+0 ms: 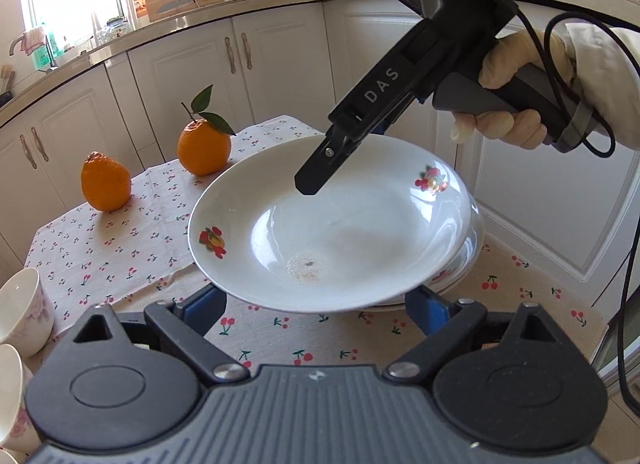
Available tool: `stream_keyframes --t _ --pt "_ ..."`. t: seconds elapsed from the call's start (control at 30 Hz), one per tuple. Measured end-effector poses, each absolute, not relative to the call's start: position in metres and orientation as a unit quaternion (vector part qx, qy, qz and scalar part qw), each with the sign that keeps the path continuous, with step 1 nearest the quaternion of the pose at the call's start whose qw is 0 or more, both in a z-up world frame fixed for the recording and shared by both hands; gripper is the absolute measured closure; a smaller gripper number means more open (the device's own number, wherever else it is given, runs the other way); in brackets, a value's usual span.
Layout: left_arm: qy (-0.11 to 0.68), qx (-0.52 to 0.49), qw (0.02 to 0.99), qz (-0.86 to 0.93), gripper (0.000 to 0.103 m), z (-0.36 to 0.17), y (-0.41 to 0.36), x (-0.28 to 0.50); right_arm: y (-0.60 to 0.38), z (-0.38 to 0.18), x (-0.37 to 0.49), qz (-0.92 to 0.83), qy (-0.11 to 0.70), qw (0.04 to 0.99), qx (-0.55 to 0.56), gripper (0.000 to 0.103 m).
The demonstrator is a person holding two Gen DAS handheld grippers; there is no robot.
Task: Organize plates and bowls
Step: 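Lower the deep plate onto the plate stack and open the right tool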
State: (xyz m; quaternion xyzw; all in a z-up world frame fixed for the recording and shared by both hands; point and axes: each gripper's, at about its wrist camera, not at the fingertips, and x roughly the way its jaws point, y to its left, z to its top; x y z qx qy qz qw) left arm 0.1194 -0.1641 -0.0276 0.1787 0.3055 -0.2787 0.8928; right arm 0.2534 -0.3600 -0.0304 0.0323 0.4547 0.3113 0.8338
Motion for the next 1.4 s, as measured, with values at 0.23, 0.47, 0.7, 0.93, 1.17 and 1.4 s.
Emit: stream_keyframes --t 0.23,0.47,0.7,0.93,1.17,1.4 --pt "0.313 0.184 0.882 -0.301 0.007 -0.032 -0.177 0.120 -0.379 -0.035 0.240 0.295 0.454 0.840 0.044 0.023" --pt "0.320 0.187 0.873 -0.318 0.007 -0.038 -0.186 0.122 -0.393 -0.041 0.231 0.282 0.458 0.841 0.052 0.023" --pt "0.327 0.187 0.867 -0.327 0.007 -0.042 -0.189 0.124 -0.401 -0.047 0.227 0.276 0.462 0.841 0.056 0.023" --pt "0.332 0.177 0.864 -0.334 0.007 -0.044 -0.190 0.128 -0.404 -0.048 0.225 0.271 0.463 0.842 0.056 0.023" --pt "0.336 0.172 0.863 -0.335 0.007 -0.048 -0.189 0.134 -0.405 -0.047 0.222 0.267 0.466 0.842 0.052 0.023" --pt "0.335 0.170 0.864 -0.334 0.006 -0.050 -0.186 0.139 -0.405 -0.047 0.220 0.262 0.468 0.843 0.049 0.023"
